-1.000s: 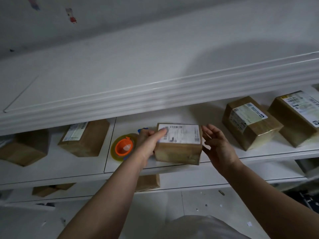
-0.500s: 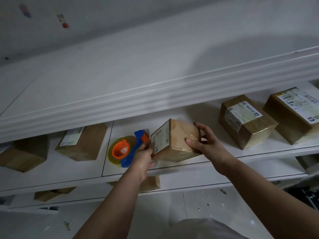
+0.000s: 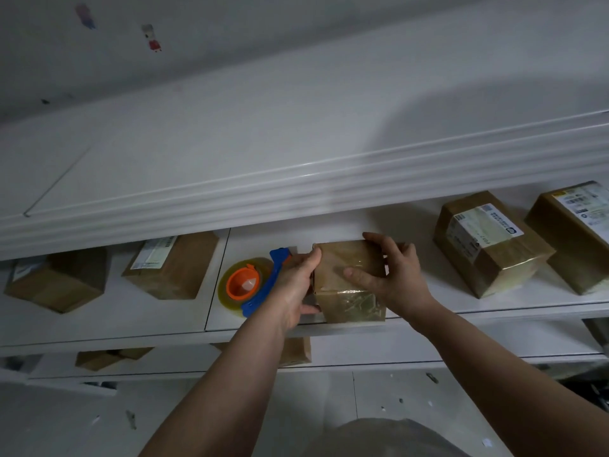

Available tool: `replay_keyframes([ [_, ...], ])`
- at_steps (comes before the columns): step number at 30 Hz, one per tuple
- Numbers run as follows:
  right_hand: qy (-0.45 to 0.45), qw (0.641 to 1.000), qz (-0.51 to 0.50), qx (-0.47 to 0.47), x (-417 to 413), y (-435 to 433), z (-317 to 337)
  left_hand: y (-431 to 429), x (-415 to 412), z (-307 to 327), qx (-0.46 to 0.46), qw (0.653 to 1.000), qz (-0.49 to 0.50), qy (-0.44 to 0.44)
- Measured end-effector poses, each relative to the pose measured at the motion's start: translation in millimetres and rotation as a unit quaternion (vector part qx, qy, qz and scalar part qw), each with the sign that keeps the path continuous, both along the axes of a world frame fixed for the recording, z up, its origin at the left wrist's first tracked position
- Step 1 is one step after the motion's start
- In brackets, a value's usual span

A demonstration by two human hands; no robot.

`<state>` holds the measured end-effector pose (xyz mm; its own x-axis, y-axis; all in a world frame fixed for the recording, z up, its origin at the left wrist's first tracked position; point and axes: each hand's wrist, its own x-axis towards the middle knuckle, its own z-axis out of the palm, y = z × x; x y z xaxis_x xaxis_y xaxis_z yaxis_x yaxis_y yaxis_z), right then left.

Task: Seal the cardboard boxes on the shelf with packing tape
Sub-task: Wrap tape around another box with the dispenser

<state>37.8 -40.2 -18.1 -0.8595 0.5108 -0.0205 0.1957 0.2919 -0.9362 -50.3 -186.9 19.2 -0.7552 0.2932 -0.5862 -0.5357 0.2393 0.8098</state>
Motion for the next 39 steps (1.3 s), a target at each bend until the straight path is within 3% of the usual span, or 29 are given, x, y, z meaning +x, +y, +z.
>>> replay_keyframes([
  [10, 0.016, 1.000, -0.020, -0.010, -23, 4, -3, -16, -14, 0, 0.070, 0.988, -0.132, -0.031],
  [12, 0.009, 1.000, -0.011, 0.014, -29, 6, 4, -21, -31, -5, 0.060, 0.993, -0.095, -0.019],
  [14, -0.004, 0.999, 0.006, 0.048, -33, 9, 12, -27, -52, -10, -0.048, 0.993, 0.017, 0.103],
  [15, -0.012, 0.997, 0.016, 0.074, -34, 10, 15, -32, -65, -15, -0.184, 0.962, 0.024, 0.202],
  [17, -0.027, 0.992, 0.041, 0.114, -34, 13, 18, -42, -78, -24, -0.445, 0.837, -0.102, 0.303],
  [18, -0.034, 0.991, 0.057, 0.118, -34, 15, 19, -46, -79, -28, -0.510, 0.791, -0.163, 0.298],
  [20, -0.043, 0.990, 0.077, 0.107, -35, 17, 21, -51, -76, -36, -0.552, 0.758, -0.228, 0.260],
  [26, 0.042, 0.987, -0.057, 0.147, -24, -3, 34, -63, -70, -48, -0.532, 0.768, -0.208, 0.288],
  [29, 0.116, 0.969, -0.116, 0.187, -10, -28, 35, -75, -63, -52, -0.501, 0.769, -0.238, 0.319],
  [32, 0.129, 0.948, -0.148, 0.249, 2, -51, 35, -100, -65, -40, -0.437, 0.794, -0.238, 0.350],
  [35, 0.038, 0.943, -0.189, 0.270, 4, -80, 28, -134, -68, -30, -0.402, 0.814, -0.231, 0.351],
  [37, -0.075, 0.955, -0.214, 0.192, -3, -95, 23, -153, -69, -27, -0.379, 0.832, -0.220, 0.341],
  [39, -0.127, 0.962, -0.219, 0.105, -15, -95, 19, -165, -69, -25, -0.341, 0.856, -0.205, 0.330],
])
